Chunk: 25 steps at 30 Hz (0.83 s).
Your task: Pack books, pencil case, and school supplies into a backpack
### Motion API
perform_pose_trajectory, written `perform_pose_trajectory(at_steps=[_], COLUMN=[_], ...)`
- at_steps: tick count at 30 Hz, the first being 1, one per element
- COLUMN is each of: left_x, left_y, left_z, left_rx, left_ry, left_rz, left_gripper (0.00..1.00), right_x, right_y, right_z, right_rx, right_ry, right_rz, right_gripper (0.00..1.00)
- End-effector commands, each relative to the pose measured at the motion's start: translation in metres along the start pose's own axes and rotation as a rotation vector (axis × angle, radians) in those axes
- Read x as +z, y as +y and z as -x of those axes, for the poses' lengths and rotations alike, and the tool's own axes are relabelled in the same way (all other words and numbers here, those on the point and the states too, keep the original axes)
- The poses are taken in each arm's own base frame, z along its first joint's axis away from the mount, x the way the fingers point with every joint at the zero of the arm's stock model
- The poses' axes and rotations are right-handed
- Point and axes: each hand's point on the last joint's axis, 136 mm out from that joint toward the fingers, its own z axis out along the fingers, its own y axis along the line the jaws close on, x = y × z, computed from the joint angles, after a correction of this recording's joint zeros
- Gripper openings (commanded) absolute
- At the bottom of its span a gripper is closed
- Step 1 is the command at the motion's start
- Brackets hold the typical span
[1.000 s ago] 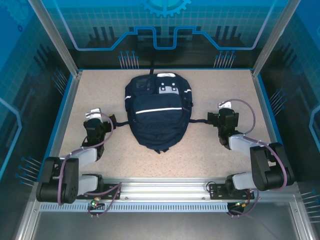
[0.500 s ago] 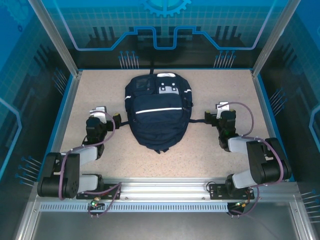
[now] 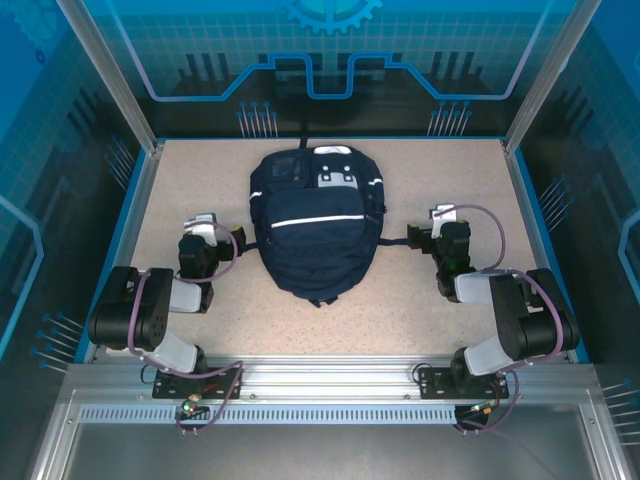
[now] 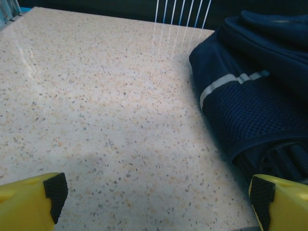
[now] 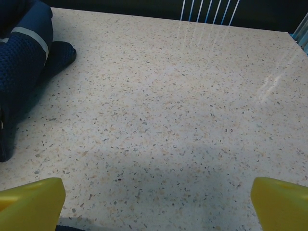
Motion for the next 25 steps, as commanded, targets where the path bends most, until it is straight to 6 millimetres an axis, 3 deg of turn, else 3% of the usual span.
perform_pose_trajectory(at_steps=[1, 13, 25], left_x=[0.011, 0.011, 0.014], left_y=[-0.001, -0.015, -0.011], left_z=[0.018, 0.016, 0.016], left_rx=[0.021, 0.078, 0.058], left_ry=[-0.020, -0.017, -0.002], left_rz=[0.043, 0.011, 0.017], left_gripper=[0.99, 0.99, 0.99], right_x=[0.002, 0.002, 0.002], right_y=[-0.007, -0.007, -0.007], right_z=[0.008, 0.008, 0.008], right_rx=[0.014, 0.014, 0.014], right_ry=[-0.031, -0.030, -0.031], right_rz=[-0.008, -0.008, -0.007], right_gripper=[1.00, 1.00, 1.00])
